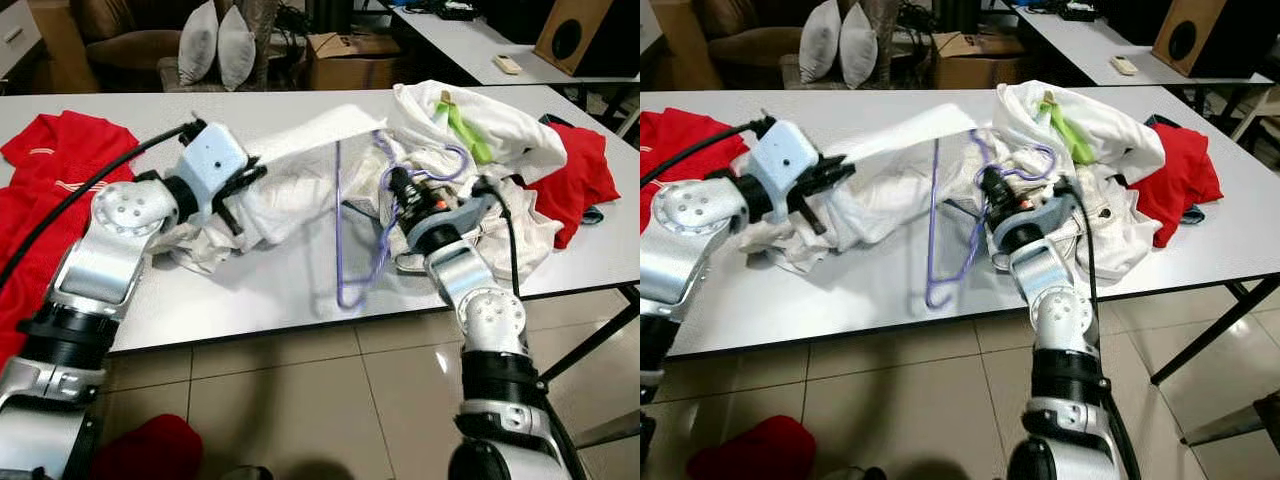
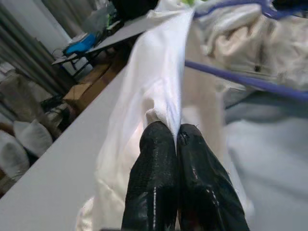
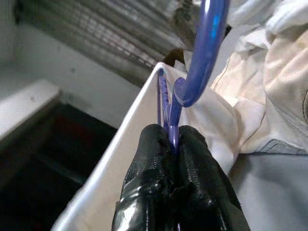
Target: Hang hanger
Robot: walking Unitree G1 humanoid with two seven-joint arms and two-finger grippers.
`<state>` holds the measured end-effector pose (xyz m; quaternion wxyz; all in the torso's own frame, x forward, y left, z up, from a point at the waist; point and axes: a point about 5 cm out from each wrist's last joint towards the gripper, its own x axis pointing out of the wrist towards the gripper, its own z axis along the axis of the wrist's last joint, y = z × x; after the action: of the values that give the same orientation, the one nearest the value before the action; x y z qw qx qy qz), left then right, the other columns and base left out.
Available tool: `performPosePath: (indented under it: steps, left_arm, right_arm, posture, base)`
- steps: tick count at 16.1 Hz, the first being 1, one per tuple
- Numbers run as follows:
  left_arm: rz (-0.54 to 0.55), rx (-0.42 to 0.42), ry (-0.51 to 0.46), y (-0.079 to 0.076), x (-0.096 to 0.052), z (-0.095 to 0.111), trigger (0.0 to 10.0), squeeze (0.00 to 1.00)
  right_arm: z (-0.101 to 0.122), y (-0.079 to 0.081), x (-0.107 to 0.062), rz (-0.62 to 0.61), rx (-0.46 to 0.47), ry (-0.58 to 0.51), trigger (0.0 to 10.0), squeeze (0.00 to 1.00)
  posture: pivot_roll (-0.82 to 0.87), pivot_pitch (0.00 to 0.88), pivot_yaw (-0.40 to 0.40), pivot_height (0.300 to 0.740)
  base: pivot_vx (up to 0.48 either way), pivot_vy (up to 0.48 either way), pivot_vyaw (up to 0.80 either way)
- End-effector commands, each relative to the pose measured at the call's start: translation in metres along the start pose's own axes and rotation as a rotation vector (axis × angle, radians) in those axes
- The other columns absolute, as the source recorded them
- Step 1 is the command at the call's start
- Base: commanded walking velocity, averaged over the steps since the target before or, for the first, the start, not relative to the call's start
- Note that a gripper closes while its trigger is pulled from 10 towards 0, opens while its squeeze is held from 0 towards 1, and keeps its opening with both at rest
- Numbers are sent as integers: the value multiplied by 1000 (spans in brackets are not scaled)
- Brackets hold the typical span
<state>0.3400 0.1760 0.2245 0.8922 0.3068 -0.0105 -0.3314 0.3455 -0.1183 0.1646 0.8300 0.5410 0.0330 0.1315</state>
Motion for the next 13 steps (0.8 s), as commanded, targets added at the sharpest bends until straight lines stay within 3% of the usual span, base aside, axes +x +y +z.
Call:
performPosePath:
  steps: [1,3,7,10,13]
  left_arm:
    - [-74,19,-23,-8,0,3,0,0]
    - [-215,29,-84,-26,0,7,0,0]
    - [-344,36,-127,-51,2,10,0,0]
    - [-457,16,-162,-64,-4,12,0,0]
    - [-539,-71,-232,-71,-10,22,0,0]
  right_arm:
    - [5,1,5,-22,91,-37,10000,0]
    - [9,0,14,-60,249,-85,10000,0]
    - [6,8,31,-50,392,-81,10000,0]
    - [3,12,38,-63,467,-85,10000,0]
    - [3,9,45,-106,469,-112,10000,0]
  posture:
    - [-151,0,7,740]
    - [-149,0,12,740]
    - [-139,0,6,740]
    - [-134,0,-1,740]
    - [-127,0,-4,740]
  base:
    - [0,0,0]
    - [0,0,0]
    - [0,0,0]
    - [0,0,0]
    - [0,0,0]
